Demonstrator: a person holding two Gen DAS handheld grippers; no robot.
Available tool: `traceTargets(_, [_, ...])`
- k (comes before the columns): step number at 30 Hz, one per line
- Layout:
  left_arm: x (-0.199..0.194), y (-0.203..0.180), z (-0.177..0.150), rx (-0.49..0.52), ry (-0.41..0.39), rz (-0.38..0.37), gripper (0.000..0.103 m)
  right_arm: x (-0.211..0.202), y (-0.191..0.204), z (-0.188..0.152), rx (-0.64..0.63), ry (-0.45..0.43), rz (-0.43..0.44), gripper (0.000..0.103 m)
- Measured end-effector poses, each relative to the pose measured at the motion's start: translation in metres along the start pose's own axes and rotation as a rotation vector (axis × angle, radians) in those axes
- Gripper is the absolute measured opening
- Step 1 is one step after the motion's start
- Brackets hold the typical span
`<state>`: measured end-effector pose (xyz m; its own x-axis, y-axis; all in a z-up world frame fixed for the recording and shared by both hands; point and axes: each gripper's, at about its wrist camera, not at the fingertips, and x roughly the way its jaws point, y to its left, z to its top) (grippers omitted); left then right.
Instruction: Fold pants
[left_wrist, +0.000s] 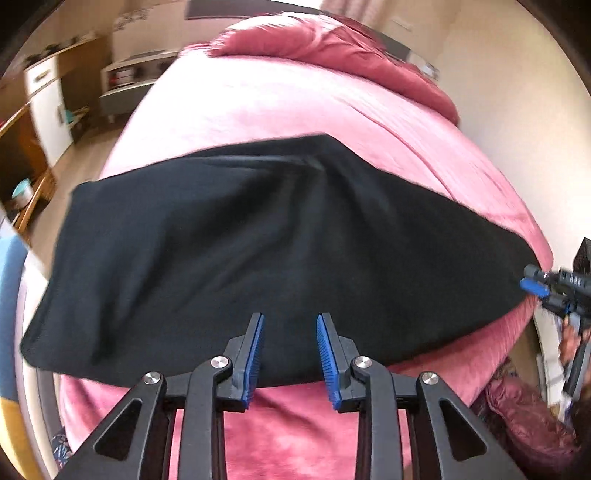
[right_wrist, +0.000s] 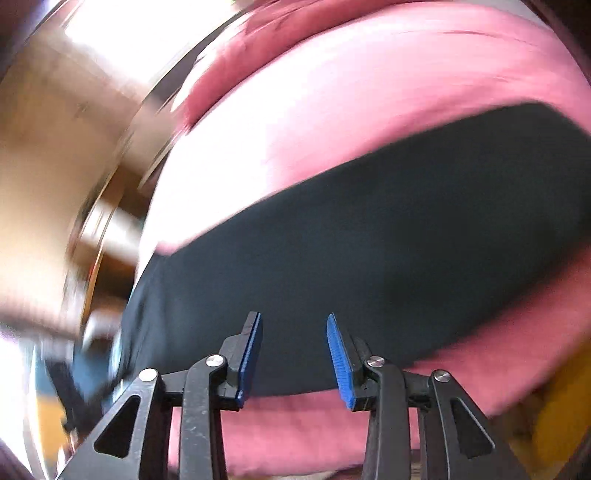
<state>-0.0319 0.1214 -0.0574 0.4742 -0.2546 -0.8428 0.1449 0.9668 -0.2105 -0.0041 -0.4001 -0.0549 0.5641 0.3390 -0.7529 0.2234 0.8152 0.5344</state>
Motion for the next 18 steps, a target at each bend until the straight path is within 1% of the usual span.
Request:
traceTargets(2, [0.009,-0.01,0.004,0.02,0.021,-0.009,0.029,-0.032,-0.055,0.008,0.15,-0.092,-0.057,0.041])
traceTargets(4, [0.014,-0.015,0.006,0.021,0.038,-0.026,0.029,-0.054,-0.102,0.008,0.292,-0.171,-0.074,0.041])
traceTargets(5, [0.018,-0.019,0.007,0.025,0.051,-0.031,0.029,-0.063,-0.127,0.008,0.369,-0.209,-0.067,0.041])
traceTargets(8, [0.024,-0.025,0.006,0.047,0.071,-0.02,0.029,-0.071,-0.175,0.006,0.523,-0.285,-0.035,0.041])
traceTargets(10, [0.027,-0.031,0.009,0.061,0.082,-0.011,0.029,-0.069,-0.197,0.01,0.58,-0.308,0.011,0.041])
traceTargets(14, [0.035,-0.041,0.015,0.087,0.096,-0.001,0.029,-0.06,-0.231,0.017,0.684,-0.354,0.045,0.041])
traceTargets(16, [0.038,-0.045,0.018,0.098,0.099,-0.006,0.029,-0.056,-0.237,0.02,0.703,-0.373,0.062,0.041])
traceTargets(18, [0.041,-0.048,0.02,0.101,0.104,-0.025,0.029,-0.058,-0.243,0.027,0.699,-0.382,0.055,0.039])
